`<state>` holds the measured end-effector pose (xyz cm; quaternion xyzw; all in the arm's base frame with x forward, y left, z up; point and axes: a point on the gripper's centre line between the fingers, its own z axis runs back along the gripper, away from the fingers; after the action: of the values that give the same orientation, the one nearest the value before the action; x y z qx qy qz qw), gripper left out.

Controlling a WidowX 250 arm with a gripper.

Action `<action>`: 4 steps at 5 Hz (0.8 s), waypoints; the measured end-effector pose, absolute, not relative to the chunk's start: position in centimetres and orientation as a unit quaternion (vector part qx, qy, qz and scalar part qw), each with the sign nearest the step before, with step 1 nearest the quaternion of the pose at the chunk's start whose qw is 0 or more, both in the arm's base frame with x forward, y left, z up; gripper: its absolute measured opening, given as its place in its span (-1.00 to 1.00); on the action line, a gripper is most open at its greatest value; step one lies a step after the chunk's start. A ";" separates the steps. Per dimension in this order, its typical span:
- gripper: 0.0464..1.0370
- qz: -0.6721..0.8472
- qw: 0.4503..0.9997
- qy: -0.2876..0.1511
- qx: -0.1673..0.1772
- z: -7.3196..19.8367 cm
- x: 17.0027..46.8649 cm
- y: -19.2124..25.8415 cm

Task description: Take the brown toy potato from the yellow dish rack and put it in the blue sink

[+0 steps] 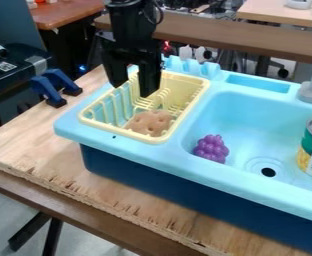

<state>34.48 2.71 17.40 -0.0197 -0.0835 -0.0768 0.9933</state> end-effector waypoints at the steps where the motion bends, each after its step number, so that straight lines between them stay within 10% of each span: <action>1: 0.93 -0.078 0.995 -0.063 -0.024 16.0 34.4 2.7; 4: 0.93 -0.118 0.987 -0.092 -0.065 13.0 35.5 2.4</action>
<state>35.53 2.36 13.02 -0.0647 -0.0920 -0.1181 0.9866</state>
